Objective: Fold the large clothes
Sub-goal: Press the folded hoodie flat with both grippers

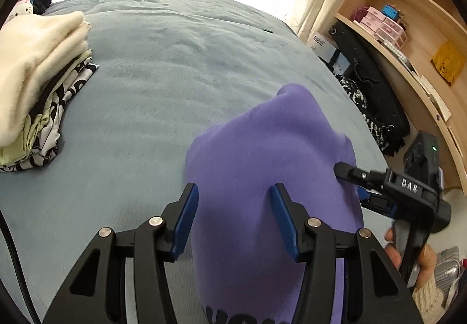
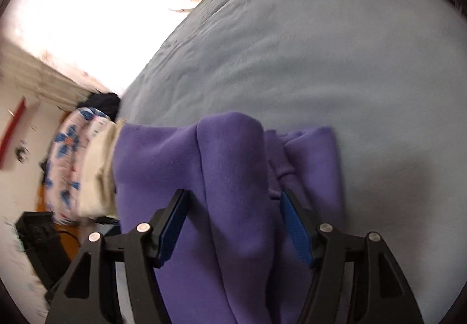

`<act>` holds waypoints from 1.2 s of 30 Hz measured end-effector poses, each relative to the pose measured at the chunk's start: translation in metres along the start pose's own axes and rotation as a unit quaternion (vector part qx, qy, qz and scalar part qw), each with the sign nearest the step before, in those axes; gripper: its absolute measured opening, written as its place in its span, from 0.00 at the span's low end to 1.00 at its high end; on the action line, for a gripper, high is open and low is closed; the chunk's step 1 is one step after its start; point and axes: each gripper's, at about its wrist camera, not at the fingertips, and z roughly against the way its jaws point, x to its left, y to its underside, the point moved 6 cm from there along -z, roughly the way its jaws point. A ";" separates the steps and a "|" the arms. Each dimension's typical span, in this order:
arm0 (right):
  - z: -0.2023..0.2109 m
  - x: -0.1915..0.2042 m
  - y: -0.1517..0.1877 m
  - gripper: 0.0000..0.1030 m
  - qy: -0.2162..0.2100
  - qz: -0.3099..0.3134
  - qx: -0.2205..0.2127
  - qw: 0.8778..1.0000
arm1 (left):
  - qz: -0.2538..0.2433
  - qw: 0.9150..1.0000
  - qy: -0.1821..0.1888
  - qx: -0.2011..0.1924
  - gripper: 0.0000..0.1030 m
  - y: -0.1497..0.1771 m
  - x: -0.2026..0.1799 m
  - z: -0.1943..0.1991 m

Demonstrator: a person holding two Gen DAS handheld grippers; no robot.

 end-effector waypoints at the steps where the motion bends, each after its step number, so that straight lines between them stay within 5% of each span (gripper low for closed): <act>1: 0.003 0.003 0.000 0.15 0.007 0.012 -0.005 1.000 | 0.000 1.000 -0.001 0.001 0.49 -0.001 -0.002 -0.002; 5: 0.040 0.005 -0.012 0.13 0.103 0.063 -0.096 0.988 | -0.009 1.000 0.008 0.006 0.50 -0.009 -0.019 -0.014; 7: 0.034 -0.018 -0.018 0.13 0.136 0.033 -0.084 0.987 | -0.023 1.000 0.002 0.003 0.53 -0.013 -0.032 -0.024; 10: -0.005 -0.049 -0.005 0.13 0.172 0.024 -0.027 0.984 | -0.077 0.995 -0.067 -0.004 0.56 -0.011 -0.053 -0.045; 15: -0.014 -0.060 -0.003 0.18 0.176 0.014 -0.044 0.983 | -0.142 0.980 -0.139 -0.023 0.63 0.001 -0.064 -0.063; 17: -0.012 -0.066 -0.004 0.42 0.176 -0.007 -0.041 0.983 | -0.136 0.982 -0.131 -0.027 0.67 0.001 -0.060 -0.060; 19: -0.005 -0.069 -0.004 0.51 0.165 -0.029 -0.039 0.985 | -0.126 0.985 -0.118 -0.028 0.67 0.001 -0.057 -0.054; 23: 0.031 -0.046 -0.002 0.53 0.148 -0.011 -0.058 0.987 | -0.106 0.989 -0.103 -0.014 0.67 0.000 -0.049 -0.031; 27: 0.065 0.005 0.017 0.53 0.135 0.071 -0.093 0.984 | -0.087 0.993 -0.071 -0.022 0.67 0.008 -0.047 0.006; 31: 0.055 0.047 0.058 0.52 0.113 0.150 -0.066 0.980 | -0.080 0.996 -0.039 -0.026 0.66 0.036 -0.056 0.031; 36: 0.020 0.006 0.083 0.42 0.205 0.174 -0.035 0.962 | -0.106 0.992 -0.063 -0.007 0.59 0.079 -0.062 0.017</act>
